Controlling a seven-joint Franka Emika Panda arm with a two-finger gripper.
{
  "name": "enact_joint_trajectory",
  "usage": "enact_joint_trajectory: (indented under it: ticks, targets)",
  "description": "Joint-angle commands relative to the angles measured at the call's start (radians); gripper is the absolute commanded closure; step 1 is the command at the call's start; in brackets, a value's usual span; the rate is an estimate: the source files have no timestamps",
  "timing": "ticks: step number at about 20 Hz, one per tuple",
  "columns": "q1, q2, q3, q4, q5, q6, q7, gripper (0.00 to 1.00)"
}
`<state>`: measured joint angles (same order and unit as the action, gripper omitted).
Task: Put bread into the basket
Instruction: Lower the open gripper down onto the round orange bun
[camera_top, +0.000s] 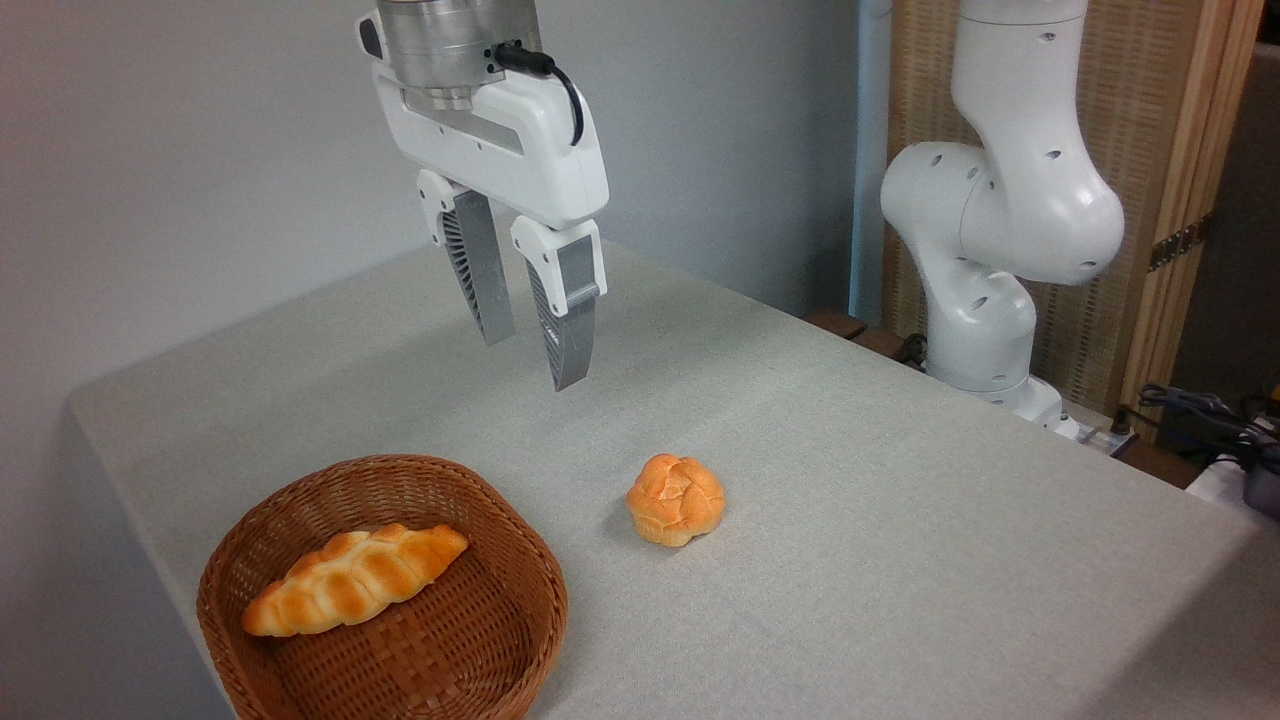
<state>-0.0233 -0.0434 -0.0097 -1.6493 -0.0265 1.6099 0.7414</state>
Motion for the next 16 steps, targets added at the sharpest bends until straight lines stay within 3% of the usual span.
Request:
enact_joint_trajectory:
  ticks: [1,9,16]
  targets:
    - [-0.009,-0.004,0.013,0.000,-0.013,-0.005,-0.002,0.00]
    - [-0.009,-0.004,0.013,-0.004,-0.012,-0.001,0.006,0.00]
    - [-0.012,-0.044,0.013,-0.127,-0.001,0.018,0.023,0.00]
